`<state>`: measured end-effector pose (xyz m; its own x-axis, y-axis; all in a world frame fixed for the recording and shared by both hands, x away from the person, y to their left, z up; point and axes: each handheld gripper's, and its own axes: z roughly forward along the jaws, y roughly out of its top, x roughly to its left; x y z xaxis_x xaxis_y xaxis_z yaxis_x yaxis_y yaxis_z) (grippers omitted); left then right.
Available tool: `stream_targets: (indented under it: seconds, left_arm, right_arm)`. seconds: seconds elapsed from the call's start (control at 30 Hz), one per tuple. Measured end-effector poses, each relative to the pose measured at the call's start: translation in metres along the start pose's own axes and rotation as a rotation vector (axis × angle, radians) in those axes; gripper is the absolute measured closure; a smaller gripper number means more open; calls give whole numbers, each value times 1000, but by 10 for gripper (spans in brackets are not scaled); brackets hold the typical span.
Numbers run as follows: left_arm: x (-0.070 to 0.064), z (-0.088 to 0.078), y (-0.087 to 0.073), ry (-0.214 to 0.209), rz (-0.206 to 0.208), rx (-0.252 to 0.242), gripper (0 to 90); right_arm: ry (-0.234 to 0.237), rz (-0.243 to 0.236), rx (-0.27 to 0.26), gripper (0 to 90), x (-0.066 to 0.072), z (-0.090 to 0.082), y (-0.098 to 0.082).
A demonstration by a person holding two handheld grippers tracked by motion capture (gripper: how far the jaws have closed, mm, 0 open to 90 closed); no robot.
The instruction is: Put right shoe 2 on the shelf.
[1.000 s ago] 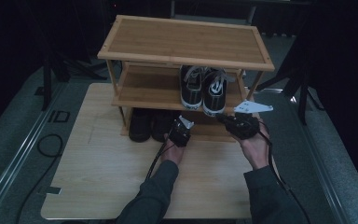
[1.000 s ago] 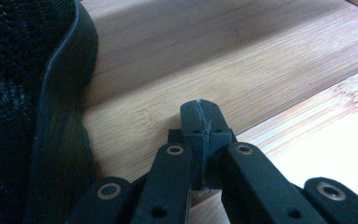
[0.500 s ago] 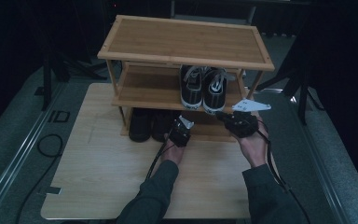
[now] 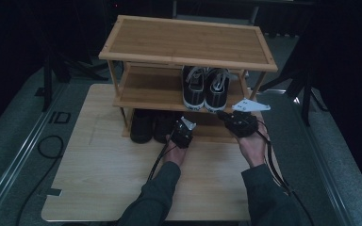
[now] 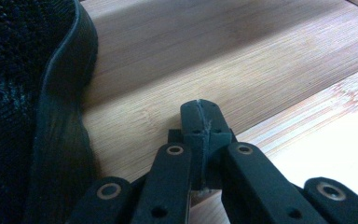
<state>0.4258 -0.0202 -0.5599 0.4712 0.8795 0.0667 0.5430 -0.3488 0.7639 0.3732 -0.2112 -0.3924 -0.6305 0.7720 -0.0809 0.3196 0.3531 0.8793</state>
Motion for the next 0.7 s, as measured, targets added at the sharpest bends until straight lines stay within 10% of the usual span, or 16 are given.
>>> stream_targets:
  seconds: [0.7]
  left_arm:
    - [-1,1,0,0,-24,-17,900]
  right_arm:
    - [32,32,3,900,-22,-18,-8]
